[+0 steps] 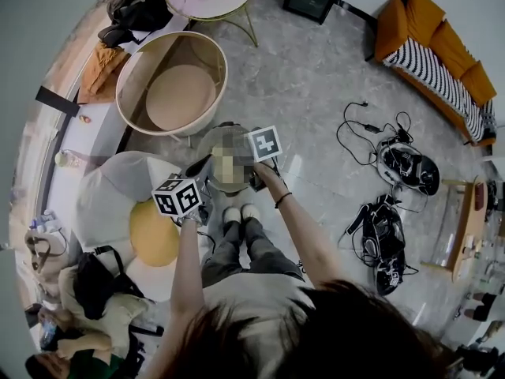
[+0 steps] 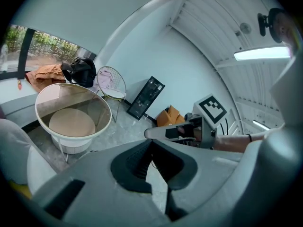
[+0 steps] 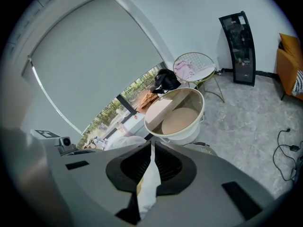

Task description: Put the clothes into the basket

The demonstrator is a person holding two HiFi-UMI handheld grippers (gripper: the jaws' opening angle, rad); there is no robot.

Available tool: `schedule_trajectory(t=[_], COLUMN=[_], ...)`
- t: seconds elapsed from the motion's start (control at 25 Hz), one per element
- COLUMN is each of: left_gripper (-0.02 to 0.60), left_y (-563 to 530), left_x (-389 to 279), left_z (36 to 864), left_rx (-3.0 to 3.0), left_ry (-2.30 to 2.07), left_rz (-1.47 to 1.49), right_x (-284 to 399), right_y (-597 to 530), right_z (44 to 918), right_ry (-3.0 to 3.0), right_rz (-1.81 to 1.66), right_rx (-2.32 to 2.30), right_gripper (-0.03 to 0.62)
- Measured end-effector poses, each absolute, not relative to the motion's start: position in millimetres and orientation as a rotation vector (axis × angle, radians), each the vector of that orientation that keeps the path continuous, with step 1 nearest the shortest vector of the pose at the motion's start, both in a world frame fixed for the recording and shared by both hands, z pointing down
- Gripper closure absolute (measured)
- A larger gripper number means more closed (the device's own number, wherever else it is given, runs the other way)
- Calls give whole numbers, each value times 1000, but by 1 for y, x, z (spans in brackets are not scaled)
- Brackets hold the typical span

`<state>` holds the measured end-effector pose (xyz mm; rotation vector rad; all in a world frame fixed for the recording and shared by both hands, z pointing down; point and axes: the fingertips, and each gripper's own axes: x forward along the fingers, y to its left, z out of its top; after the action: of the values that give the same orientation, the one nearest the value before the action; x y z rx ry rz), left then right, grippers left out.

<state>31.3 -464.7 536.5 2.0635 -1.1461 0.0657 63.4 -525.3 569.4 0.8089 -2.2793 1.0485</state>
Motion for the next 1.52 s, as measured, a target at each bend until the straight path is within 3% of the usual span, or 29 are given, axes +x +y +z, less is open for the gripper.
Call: schedule_trajectory(t=[0.68, 1.52], left_gripper=[571, 571], left_y=[-455, -440], left_x=[21, 27], left_z=[482, 432], left_rx=[2207, 2417], left_ry=[-1183, -1215], left_rz=[14, -28], right_x=[48, 47], right_y=[-496, -479], right_z=[495, 424], right_ry=[-2555, -2830], right_rz=[1048, 814], right_rx=[834, 825], right_gripper=[585, 586])
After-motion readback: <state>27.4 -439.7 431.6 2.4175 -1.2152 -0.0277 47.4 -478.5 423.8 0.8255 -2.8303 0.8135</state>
